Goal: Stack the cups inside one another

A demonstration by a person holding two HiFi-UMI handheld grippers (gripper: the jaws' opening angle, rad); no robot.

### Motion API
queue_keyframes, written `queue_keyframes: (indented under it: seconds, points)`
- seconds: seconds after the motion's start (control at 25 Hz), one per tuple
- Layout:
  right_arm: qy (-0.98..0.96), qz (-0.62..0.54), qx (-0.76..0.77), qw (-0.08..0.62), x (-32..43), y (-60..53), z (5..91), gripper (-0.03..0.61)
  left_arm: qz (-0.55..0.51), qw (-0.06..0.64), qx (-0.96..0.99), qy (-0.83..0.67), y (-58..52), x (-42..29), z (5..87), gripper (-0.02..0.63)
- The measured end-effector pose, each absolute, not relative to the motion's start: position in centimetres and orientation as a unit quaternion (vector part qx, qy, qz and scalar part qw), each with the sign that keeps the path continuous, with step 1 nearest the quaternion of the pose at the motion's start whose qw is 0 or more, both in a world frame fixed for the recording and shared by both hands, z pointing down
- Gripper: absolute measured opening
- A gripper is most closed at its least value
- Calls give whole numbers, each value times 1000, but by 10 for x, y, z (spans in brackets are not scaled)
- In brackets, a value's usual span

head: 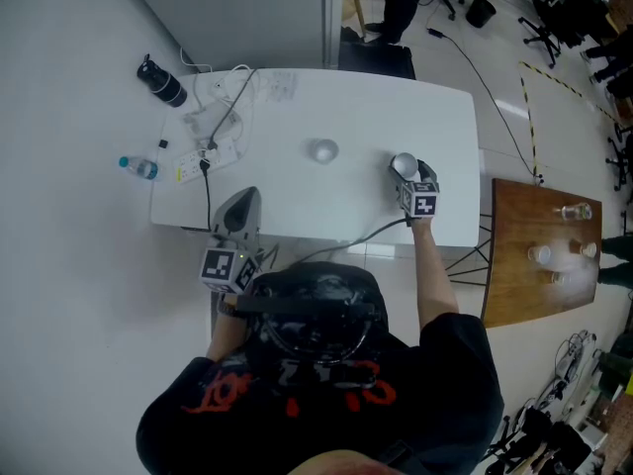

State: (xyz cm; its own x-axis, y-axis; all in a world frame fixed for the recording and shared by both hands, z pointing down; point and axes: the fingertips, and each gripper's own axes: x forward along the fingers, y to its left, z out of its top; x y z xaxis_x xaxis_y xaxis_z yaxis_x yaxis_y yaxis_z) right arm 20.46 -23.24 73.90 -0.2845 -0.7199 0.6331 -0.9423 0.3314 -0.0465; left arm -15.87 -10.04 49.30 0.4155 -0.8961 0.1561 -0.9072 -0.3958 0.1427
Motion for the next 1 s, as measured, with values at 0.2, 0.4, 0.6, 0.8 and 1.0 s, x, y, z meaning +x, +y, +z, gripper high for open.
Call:
queue_keyframes:
  seconds: [0.2, 0.4, 0.6, 0.8, 1.0]
  points:
    - [-776, 226, 535, 247, 203, -227, 742, 399, 27, 101, 837, -537, -100, -158, 491, 3]
    - [-775, 219, 543, 237, 201, -224, 733, 399, 28, 100, 839, -535, -99, -158, 491, 3]
    - [-779, 208, 552, 212, 192, -213, 715, 399, 32, 101, 842, -529, -100, -158, 494, 3]
    - [-782, 192, 563, 185, 184, -196, 691, 399, 39, 98, 846, -522, -101, -155, 494, 3]
    - [-788, 168, 575, 145, 181, -184, 650, 399, 37, 94, 851, -516, -104, -151, 490, 3]
